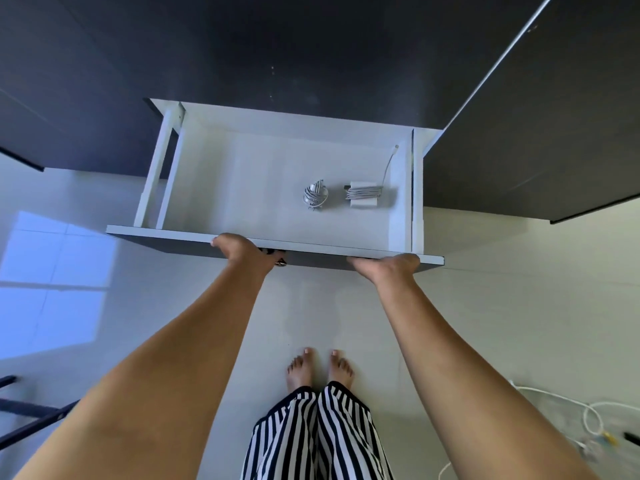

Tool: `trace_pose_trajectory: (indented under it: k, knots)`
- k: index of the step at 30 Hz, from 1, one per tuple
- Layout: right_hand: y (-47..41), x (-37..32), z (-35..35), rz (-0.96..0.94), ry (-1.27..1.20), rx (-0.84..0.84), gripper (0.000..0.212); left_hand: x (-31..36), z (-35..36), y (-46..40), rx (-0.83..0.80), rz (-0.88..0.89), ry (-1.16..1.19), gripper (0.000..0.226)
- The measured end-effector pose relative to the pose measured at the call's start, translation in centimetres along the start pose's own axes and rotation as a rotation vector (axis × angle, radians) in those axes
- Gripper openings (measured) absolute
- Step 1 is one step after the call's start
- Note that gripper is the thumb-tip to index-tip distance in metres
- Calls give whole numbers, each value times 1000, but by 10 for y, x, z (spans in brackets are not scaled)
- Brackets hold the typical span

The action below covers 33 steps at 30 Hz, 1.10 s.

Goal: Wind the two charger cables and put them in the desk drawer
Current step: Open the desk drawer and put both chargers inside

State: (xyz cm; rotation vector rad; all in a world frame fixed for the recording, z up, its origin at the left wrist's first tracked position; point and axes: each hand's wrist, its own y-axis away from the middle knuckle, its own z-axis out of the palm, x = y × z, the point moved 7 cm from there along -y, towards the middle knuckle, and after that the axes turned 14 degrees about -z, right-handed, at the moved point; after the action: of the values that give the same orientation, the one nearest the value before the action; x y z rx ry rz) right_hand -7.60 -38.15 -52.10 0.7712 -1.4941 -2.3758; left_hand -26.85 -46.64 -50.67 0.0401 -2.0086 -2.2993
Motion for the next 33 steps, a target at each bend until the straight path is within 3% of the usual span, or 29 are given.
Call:
trace_pose_trajectory:
  k: [16, 22, 28, 33]
  knots:
    - [-44, -25, 93, -111, 44, -86, 41, 34, 119, -12, -257, 86, -55, 51]
    - [-61, -33, 130, -94, 115, -188, 60, 45, 160, -23, -313, 126, -62, 51]
    - [-72, -33, 172, -118, 25, -228, 59, 60, 198, -37, -463, 120, -137, 53]
    - [-81, -36, 198, -121, -24, -241, 60, 69, 221, -41, -490, 124, -189, 56]
